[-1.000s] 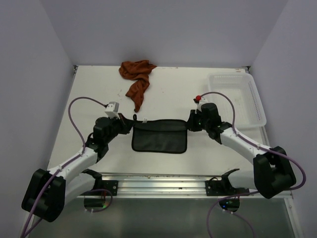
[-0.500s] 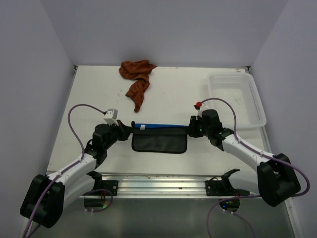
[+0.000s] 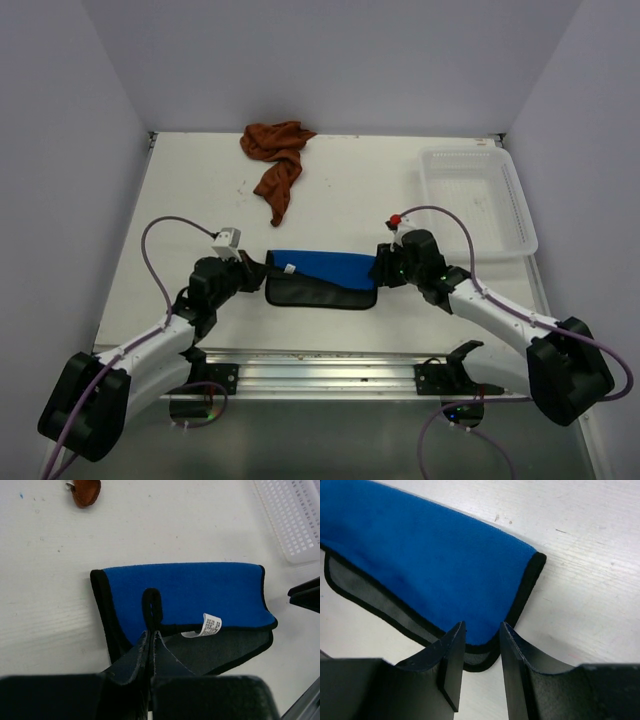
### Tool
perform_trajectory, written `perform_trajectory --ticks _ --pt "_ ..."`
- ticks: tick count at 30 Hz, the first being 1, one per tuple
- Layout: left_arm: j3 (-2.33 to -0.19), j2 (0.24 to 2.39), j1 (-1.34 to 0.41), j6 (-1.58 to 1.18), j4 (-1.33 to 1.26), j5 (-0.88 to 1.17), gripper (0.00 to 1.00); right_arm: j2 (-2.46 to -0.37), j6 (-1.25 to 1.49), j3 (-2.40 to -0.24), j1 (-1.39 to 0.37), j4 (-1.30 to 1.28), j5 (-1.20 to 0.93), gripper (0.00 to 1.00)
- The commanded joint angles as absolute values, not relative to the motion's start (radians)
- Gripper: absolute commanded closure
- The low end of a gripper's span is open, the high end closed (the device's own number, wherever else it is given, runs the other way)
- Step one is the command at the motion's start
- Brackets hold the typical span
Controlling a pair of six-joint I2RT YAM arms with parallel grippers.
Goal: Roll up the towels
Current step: Fold the towel
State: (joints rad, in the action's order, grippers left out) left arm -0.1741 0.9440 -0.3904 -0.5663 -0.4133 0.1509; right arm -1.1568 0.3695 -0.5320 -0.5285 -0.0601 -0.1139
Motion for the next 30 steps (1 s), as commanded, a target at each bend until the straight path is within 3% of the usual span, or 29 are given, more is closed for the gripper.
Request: perform_trajectory --ticks 1,14,17,19,20,24,30 --pt "-0.147 0.916 -0.4 -0.572 -0.473 0.135 1.0 -1.091 0.435 -0.52 -0.529 -0.071 -0.058 0.62" --pt "-0.104 0.87 -0.407 -0.566 -0.442 0.153 1.0 -1.195 0.538 -0.588 -0.531 -0.074 -0.169 0.65" --pt "-0.101 0.847 -0.41 -0.571 -0.422 0.149 0.74 -1.196 0.552 -0.578 -0.531 -0.06 -0.167 0.65" --pt "-0.101 0.812 -0.411 -0.574 -0.394 0.141 0.49 -1.204 0.557 -0.58 -0.532 -0.06 -0.166 0.65" --pt "-0.103 0.795 -0.411 -0.574 -0.382 0.14 0.45 -1.209 0.56 -0.581 -0.531 -0.06 -0.163 0.66" --pt "-0.13 0.689 -0.413 -0.575 -0.299 0.123 0.36 -1.221 0.591 -0.589 -0.534 -0.08 -0.14 0.66" --pt "-0.173 0.626 -0.414 -0.584 -0.221 0.101 0.36 -1.22 0.63 -0.601 -0.532 -0.127 -0.101 0.65"
